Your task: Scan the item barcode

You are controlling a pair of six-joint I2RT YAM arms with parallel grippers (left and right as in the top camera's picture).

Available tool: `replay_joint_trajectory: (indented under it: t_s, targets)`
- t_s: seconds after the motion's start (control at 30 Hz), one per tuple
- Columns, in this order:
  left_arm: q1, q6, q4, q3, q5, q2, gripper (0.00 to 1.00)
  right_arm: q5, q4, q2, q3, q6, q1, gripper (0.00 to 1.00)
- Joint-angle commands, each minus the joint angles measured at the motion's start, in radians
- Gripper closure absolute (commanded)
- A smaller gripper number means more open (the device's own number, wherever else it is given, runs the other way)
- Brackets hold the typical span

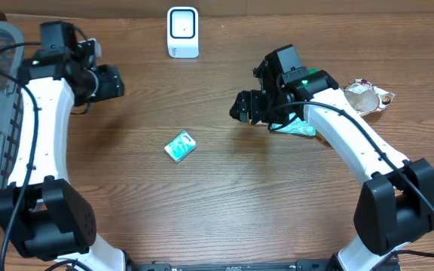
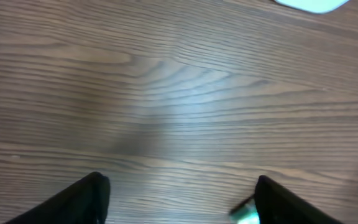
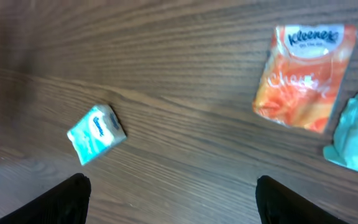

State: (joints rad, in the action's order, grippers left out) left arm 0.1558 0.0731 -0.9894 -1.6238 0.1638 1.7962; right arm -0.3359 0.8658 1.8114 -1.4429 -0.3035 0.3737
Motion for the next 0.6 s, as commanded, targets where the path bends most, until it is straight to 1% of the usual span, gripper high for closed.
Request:
replay_joint_trajectory:
  t_s: [0.0,0.03,0.27,0.3,0.57]
  targets:
    - [0.018,-0.092,-0.002,-0.018,-0.006,-0.013,0.11,-0.007,-0.026,-0.002,0.011,-0.042,0.036,0.17]
    - [0.021,-0.092,-0.002,-0.018,-0.006,-0.013,0.0,-0.007,-0.032,-0.002,0.011,-0.045,0.044,0.17]
    - [0.023,-0.093,-0.001,-0.017,-0.018,-0.012,0.0,-0.006,-0.09,-0.001,0.013,-0.14,0.066,0.19]
    - [0.023,-0.093,-0.001,-0.017,-0.018,-0.012,0.0,-0.007,-0.107,-0.001,0.017,-0.154,0.067,0.21]
    - [0.021,-0.093,-0.001,-0.017,-0.018,-0.012,0.0,-0.029,-0.222,0.046,0.023,-0.259,0.113,0.31]
